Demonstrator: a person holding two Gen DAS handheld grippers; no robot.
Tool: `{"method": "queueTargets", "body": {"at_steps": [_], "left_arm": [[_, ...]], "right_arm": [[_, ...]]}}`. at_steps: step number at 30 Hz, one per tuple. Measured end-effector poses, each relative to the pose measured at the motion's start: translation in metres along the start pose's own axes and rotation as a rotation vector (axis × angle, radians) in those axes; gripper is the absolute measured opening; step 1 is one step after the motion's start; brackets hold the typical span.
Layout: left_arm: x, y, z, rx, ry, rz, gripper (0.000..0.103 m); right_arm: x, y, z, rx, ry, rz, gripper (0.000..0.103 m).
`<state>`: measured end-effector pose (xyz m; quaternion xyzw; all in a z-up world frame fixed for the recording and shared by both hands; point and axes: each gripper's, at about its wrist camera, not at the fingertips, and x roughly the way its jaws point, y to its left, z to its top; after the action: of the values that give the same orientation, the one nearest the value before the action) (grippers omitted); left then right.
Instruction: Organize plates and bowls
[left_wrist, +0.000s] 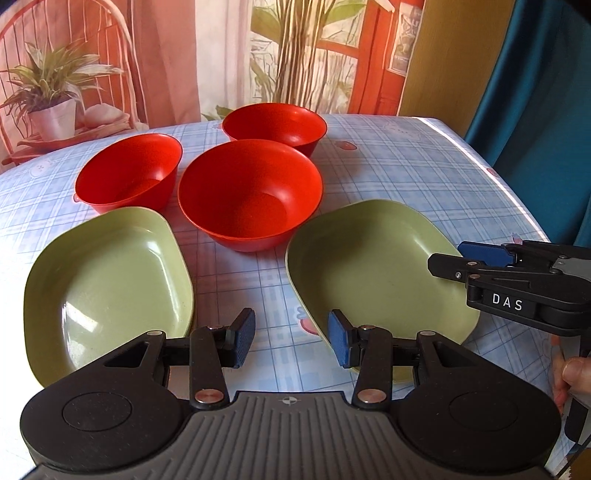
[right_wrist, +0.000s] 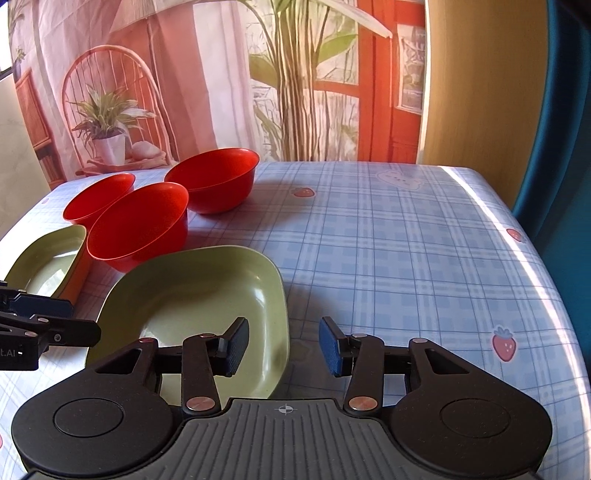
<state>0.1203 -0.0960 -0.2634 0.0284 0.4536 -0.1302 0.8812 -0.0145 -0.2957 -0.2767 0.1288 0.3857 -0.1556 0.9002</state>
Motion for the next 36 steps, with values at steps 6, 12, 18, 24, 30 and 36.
{"method": "queueTargets", "body": {"at_steps": [6, 12, 18, 24, 30, 36], "left_arm": [[0.011, -0.004, -0.003, -0.014, 0.028, -0.038, 0.046], [0.019, -0.010, -0.008, -0.017, 0.055, -0.081, 0.038], [0.018, -0.016, -0.010, 0.017, 0.054, -0.092, 0.026], [0.016, -0.014, -0.011, 0.006, 0.056, -0.094, 0.025], [0.011, -0.015, -0.010, 0.010, 0.047, -0.103, 0.025], [0.002, -0.014, -0.011, 0.015, 0.028, -0.110, 0.025]], "right_arm": [[0.005, -0.003, -0.006, 0.016, 0.014, 0.017, 0.030], [0.006, -0.001, -0.011, 0.023, 0.018, 0.032, 0.023], [0.004, 0.001, -0.012, 0.040, 0.016, 0.037, 0.017], [0.001, 0.000, -0.015, 0.073, 0.012, 0.040, 0.016], [-0.007, 0.000, -0.016, 0.091, 0.003, 0.033, 0.016], [-0.014, 0.000, -0.016, 0.095, -0.005, 0.025, 0.016]]}}
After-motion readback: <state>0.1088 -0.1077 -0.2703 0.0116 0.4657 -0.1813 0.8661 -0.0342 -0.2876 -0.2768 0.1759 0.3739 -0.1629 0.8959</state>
